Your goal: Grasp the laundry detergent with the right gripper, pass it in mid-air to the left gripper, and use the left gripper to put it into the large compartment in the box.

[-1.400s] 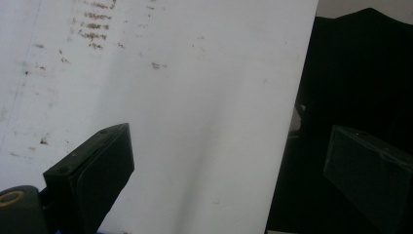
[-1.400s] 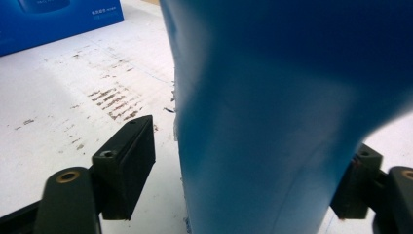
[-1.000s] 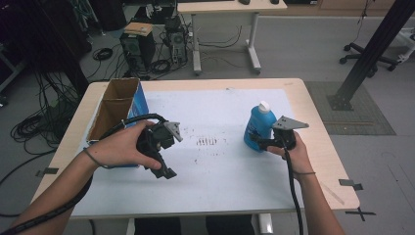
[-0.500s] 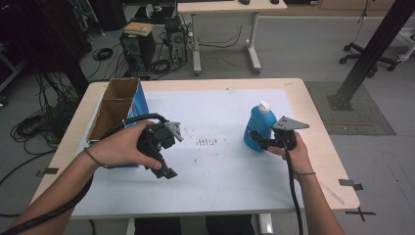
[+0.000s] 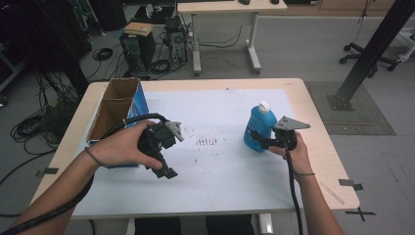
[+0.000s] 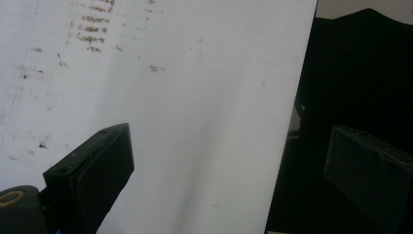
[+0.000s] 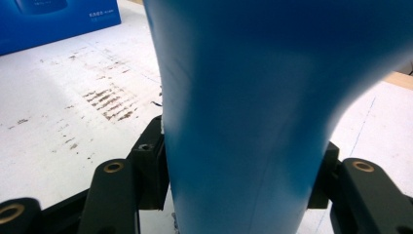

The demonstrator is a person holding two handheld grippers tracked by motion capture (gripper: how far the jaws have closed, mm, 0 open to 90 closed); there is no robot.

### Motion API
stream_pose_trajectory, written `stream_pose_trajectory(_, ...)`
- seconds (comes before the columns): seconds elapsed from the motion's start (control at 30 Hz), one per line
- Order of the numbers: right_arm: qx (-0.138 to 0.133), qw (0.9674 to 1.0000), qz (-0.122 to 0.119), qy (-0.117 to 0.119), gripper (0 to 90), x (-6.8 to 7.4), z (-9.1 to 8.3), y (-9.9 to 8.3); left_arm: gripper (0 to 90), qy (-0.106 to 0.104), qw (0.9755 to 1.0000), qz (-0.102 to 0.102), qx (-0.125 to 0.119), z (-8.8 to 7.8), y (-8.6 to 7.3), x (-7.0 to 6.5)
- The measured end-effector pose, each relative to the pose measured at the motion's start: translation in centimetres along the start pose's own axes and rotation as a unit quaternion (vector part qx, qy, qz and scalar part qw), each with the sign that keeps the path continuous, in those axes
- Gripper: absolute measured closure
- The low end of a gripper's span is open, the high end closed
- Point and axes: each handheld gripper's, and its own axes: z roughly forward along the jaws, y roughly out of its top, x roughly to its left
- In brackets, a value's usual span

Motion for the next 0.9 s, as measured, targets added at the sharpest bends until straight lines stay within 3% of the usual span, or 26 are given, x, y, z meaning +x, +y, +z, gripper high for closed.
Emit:
stream_pose_trajectory(0.3,-0.006,1.0000,-0.001,0.002,43.8,0.1,-0.3,0.3,4.2,0.005,0.9999,0.006,-0.007,-1.0,0.5,0.0)
stream_pose_trajectory(0.57,-0.020,0.9996,0.004,0.019,43.8,0.2,-1.3,2.0,3.9,0.008,0.9998,0.014,-0.012,-2.0,1.0,-0.1)
stream_pose_trajectory(0.67,-0.022,0.9994,0.002,0.028,43.8,0.5,-1.6,2.7,3.9,0.009,0.9997,0.019,-0.013,-2.6,1.2,-0.1)
stream_pose_trajectory(0.7,-0.026,0.9988,-0.006,0.040,43.8,1.0,-2.0,3.9,3.9,0.009,0.9997,0.019,-0.013,-2.6,1.2,-0.1)
stream_pose_trajectory(0.8,-0.028,0.9987,-0.007,0.043,43.8,1.2,-2.1,4.1,3.8,0.010,0.9995,0.025,-0.016,-3.3,1.4,-0.1)
stream_pose_trajectory(0.9,-0.029,0.9968,-0.017,0.073,43.8,2.1,-2.9,6.3,3.8,0.012,0.9994,0.029,-0.014,-3.8,1.6,-0.2)
